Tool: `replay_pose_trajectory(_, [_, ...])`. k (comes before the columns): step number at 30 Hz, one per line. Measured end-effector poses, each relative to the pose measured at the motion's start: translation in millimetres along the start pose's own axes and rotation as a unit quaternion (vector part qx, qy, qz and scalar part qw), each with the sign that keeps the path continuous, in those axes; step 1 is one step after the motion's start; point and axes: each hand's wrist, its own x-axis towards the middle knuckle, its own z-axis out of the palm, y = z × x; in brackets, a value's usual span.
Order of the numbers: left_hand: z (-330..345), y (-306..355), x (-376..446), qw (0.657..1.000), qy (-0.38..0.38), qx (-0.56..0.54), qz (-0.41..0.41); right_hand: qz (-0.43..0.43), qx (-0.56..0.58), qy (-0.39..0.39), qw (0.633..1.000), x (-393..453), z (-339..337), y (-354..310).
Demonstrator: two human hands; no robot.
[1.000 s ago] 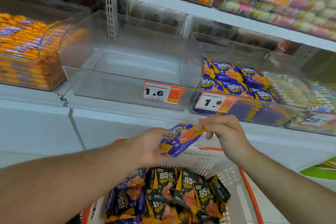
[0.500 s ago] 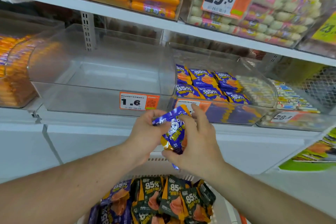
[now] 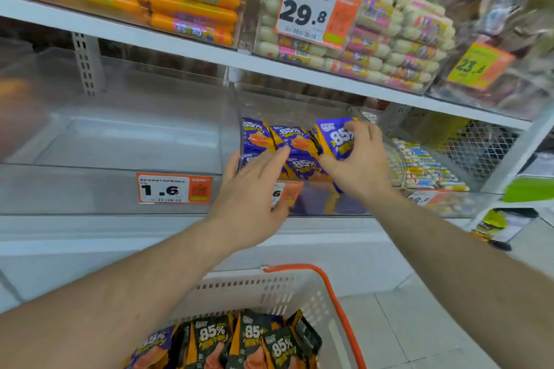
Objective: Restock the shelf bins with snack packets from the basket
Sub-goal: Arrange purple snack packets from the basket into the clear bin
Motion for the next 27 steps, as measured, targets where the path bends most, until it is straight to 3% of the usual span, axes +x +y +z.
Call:
replay_pose_trajectory(5, [23, -23, -8, 0.985, -0.058, 0.162, 0.021, 0.074, -0.114, -0.103, 0.985, 43, 13, 49])
replay_pose_trajectory(11, [25, -22, -7, 0.984, -0.043, 0.170, 0.022, 0.167, -0.207, -0.201, 0.943, 59, 29, 66])
replay_pose_trajectory(15, [25, -23, -8, 0.984, -0.045, 0.169, 0.023, 0.155, -0.265, -0.282, 0.909, 60, 32, 63])
replay_pose_trajectory(21, [25, -24, -9, 0.982, -0.053, 0.183, 0.020, 0.140, -0.316, -0.314, 0.884, 59, 23, 56])
replay_pose_trajectory(27, [21, -20, -8, 0.979, -0.062, 0.191, 0.015, 0.140, -0.318, -0.314, 0.883, 57, 19, 54])
